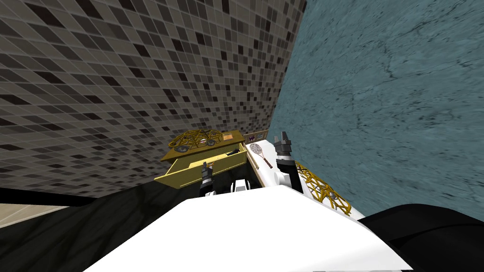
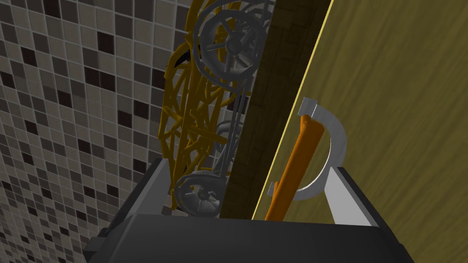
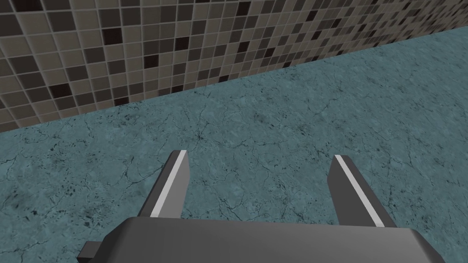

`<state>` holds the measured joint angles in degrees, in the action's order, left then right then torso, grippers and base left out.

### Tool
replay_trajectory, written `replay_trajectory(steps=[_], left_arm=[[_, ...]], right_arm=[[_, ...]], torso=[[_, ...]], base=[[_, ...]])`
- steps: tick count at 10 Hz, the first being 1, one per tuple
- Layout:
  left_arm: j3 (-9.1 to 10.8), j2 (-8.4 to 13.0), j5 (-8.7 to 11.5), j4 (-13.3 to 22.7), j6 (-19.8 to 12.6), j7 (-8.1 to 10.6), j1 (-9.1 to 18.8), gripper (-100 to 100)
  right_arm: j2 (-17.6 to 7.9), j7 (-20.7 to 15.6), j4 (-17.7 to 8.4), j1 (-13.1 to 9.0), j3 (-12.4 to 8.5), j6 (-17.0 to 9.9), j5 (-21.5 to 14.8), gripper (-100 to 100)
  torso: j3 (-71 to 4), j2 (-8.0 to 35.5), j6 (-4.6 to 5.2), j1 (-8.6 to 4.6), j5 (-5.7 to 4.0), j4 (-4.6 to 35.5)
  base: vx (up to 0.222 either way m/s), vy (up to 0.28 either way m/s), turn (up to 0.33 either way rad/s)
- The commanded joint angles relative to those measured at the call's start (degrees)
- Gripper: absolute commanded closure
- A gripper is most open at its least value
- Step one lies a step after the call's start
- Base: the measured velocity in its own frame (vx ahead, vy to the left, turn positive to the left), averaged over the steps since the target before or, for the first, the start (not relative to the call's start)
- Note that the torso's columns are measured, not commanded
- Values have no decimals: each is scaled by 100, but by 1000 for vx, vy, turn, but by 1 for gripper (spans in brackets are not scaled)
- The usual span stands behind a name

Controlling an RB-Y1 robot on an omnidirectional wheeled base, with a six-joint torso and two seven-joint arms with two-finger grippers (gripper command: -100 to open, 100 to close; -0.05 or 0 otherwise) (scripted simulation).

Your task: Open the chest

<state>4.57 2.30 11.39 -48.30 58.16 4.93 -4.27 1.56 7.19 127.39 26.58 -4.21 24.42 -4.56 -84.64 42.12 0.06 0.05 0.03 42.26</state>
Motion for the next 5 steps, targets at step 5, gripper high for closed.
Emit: replay_trajectory(steps=[5], left_arm=[[105,117,33,-368,-868,-78,505,-100]], right_arm=[[0,0,0,-1,0,0,0,0]], torso=[[7,16,-6,-8,-3,3]], base=[[-73,-18,35]])
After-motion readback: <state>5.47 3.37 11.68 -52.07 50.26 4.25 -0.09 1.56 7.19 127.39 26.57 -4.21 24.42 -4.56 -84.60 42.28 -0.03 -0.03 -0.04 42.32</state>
